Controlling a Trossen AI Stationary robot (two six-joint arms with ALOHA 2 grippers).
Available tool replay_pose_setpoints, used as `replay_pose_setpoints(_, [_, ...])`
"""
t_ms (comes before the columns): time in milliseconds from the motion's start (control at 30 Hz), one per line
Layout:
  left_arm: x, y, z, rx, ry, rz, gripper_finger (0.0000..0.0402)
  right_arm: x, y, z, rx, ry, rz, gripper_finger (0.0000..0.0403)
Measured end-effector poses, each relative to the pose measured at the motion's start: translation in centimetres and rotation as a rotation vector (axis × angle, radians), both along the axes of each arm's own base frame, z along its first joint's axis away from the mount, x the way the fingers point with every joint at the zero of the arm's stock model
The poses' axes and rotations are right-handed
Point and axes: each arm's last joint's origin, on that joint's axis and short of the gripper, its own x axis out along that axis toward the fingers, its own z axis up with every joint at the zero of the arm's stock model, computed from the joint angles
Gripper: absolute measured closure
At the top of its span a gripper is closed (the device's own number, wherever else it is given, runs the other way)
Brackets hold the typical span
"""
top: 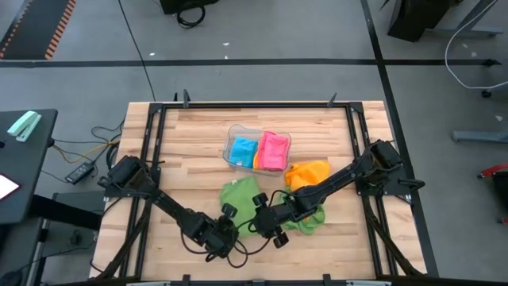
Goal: Fold microfiber towels
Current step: Fold the top green microfiber cloth
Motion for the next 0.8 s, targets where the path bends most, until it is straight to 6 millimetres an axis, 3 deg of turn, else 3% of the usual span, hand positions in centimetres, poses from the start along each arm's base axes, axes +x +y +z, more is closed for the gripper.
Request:
replay_pose_setpoints(133, [0.1,-0.2,0.0,-0.046,-0.018,0.024,0.0392,0.1,1.0,0.1,0.014,-0.045,0.023,0.0203])
replay_pose_setpoints(433, [0.0,-0.7,0.7,-0.183,-0.062,0.152,0.0395,-0.4,2.3,-0.9,-0.058,-0.050,0.020,0.0199])
replay_pose_setpoints(633, [-0.1,-0.8,1.8,-0.302,-0.119,0.302,0.0397,-0.6,2.5,-1.1,-0.080,-0.064,0.010,0.0172])
replay_pose_setpoints(800, [-0.1,-0.9,2.0,-0.385,-0.140,0.407,0.0390,-1.5,2.7,-3.0,-0.087,-0.103,0.014,0.0152])
